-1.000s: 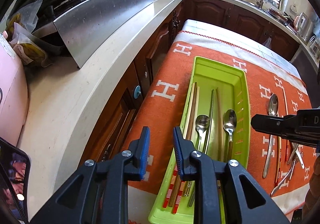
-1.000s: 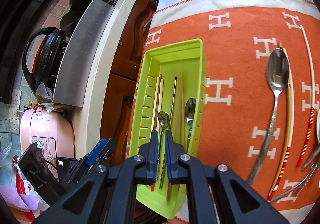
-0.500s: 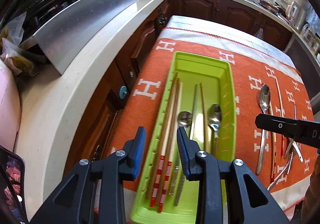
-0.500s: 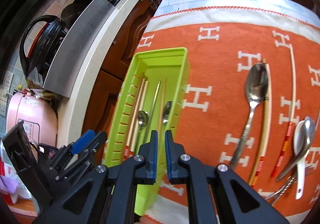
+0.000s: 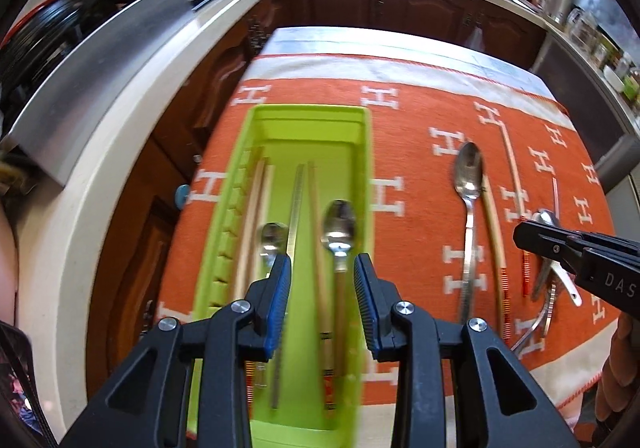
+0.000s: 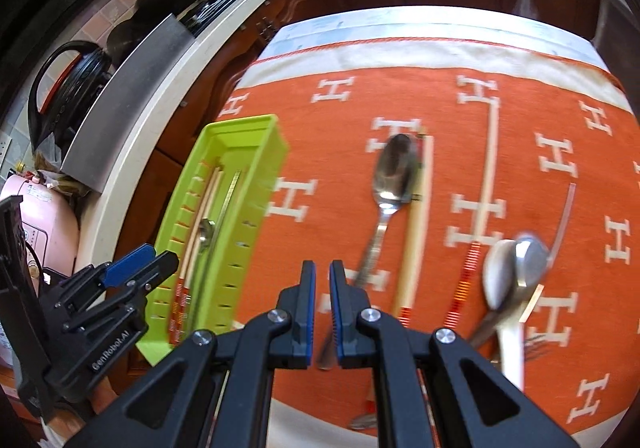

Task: Organize utensils
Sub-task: 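Grasp the large steel spoon by its handle with the left tool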

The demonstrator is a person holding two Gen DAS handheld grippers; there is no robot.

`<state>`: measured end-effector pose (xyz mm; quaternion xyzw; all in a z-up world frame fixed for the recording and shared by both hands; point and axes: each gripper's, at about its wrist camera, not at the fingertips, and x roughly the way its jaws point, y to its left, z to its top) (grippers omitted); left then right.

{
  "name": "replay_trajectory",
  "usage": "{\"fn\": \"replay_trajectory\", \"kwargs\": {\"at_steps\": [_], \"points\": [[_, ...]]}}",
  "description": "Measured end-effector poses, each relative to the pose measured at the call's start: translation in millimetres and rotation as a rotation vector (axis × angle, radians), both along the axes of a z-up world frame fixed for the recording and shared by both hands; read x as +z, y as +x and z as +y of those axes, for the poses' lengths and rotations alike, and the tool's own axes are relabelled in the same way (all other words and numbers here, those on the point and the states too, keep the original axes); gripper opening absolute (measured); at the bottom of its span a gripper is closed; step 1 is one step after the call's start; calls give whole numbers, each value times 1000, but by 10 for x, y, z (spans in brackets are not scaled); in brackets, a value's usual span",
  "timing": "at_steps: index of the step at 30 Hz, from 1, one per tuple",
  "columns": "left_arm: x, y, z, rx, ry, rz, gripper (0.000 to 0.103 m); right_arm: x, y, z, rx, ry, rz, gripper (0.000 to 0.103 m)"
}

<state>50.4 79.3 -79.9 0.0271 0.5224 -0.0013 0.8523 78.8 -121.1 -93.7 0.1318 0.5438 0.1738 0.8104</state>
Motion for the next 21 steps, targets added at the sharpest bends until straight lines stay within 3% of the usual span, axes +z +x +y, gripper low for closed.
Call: {"fn": "replay_trajectory", "kwargs": {"at_steps": [11,21], "points": [[-157,181,-589,-113,-64,72,31,-193,-95,-652,-100,0,7,7],[-565,534,-883,-163,-224,172,30,-383,-136,-826,-104,22,29,7]]}}
